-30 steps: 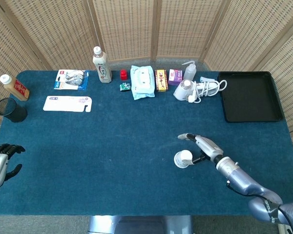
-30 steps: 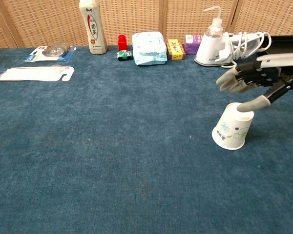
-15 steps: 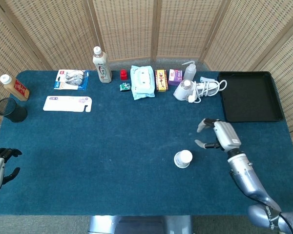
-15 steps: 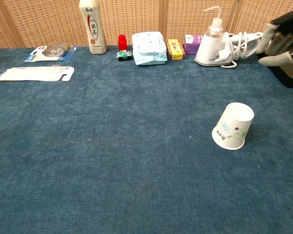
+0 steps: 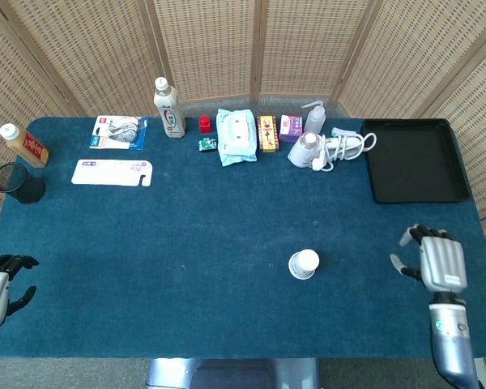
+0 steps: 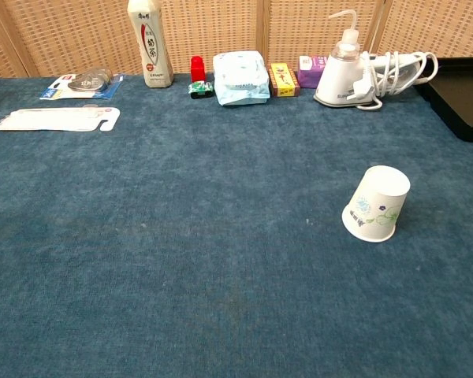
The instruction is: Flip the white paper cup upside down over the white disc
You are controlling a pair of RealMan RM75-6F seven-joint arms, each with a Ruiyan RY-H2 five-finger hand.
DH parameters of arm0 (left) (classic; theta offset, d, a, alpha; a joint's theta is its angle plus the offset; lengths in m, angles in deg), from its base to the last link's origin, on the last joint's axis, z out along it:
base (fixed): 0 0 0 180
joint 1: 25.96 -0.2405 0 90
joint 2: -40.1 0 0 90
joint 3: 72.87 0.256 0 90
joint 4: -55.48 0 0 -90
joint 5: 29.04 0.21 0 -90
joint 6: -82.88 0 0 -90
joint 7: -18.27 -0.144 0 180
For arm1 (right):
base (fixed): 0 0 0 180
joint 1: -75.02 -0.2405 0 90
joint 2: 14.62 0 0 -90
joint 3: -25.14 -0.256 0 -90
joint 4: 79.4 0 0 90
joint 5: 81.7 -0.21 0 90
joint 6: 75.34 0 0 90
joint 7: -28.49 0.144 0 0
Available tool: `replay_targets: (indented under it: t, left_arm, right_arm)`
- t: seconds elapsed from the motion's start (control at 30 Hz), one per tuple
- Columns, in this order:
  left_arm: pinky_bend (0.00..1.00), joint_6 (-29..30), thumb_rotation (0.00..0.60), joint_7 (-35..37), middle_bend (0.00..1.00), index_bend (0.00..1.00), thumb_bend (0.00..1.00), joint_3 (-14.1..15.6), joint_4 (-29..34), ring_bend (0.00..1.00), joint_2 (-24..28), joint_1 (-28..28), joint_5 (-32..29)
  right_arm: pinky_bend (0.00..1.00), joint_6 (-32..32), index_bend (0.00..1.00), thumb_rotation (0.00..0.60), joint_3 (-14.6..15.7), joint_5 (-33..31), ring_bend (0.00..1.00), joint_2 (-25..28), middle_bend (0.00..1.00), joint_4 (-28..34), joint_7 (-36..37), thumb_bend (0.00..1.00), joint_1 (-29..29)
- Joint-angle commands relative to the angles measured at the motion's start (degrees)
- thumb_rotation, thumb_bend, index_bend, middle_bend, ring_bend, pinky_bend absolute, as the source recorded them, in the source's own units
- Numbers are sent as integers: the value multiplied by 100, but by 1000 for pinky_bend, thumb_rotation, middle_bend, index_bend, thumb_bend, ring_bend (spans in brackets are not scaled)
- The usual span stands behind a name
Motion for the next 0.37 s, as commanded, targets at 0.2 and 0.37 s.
replay_targets:
  t: [0.2, 0.37]
  left_arm:
    - [394, 97, 600, -22, 468, 409, 231, -27, 102, 353, 60, -29, 65]
    - [395, 127, 600, -71, 469, 409, 231, -63, 230, 353, 199, -32, 73]
  right_arm:
    - [337, 230, 525, 530, 149, 257, 437, 126, 433, 103, 188, 290, 376]
    - [338, 255, 528, 530, 26, 309, 437, 103, 433, 18, 338, 290, 429]
